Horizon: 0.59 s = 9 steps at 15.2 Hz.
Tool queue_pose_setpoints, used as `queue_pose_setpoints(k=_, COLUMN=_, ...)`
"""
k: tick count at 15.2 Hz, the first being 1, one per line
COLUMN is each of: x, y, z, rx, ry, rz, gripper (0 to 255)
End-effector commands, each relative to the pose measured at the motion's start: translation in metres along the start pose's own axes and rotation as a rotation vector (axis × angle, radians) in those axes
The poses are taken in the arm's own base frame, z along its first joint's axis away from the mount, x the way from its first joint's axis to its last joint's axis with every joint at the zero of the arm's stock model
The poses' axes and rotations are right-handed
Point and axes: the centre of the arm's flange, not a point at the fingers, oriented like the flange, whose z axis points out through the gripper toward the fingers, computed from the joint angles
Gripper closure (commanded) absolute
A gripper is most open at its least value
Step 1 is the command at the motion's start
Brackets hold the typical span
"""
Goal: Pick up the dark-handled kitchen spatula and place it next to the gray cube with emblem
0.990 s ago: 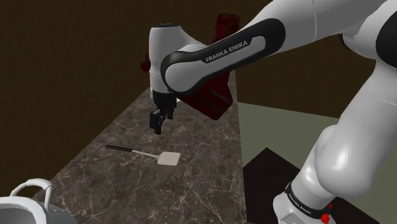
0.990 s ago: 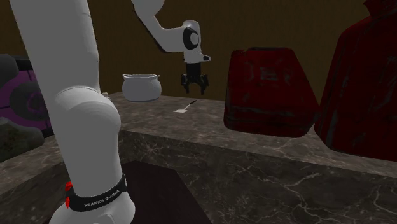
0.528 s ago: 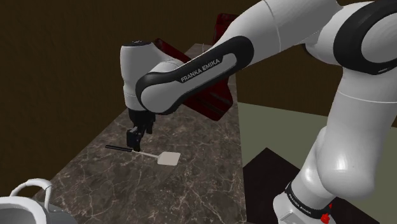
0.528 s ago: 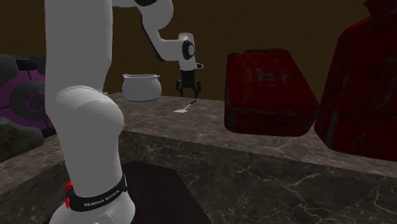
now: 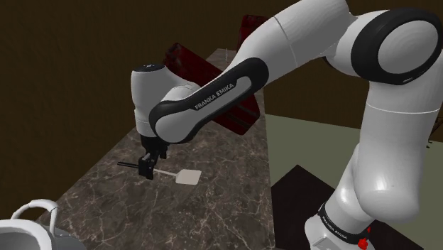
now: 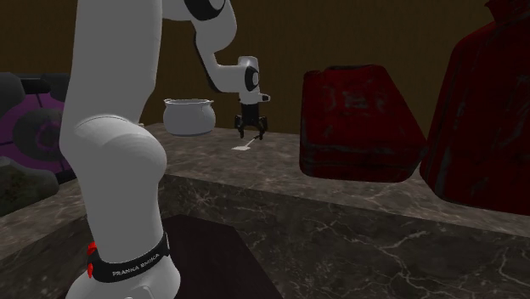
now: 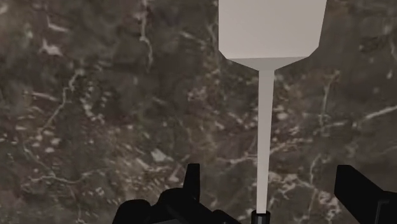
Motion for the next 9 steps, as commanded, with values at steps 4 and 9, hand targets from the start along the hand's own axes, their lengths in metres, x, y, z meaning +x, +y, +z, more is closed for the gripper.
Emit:
queue_pose_setpoints(k=4, x=0.0003, y=-0.0003, z=0.0032, rx=0.0, ry=0.001, rz=0.0, gripper=0)
queue_pose_setpoints(k=9, x=0.0003, y=-0.0003, z=0.0032, rx=0.0, ry=0.001, rz=0.0, gripper=255)
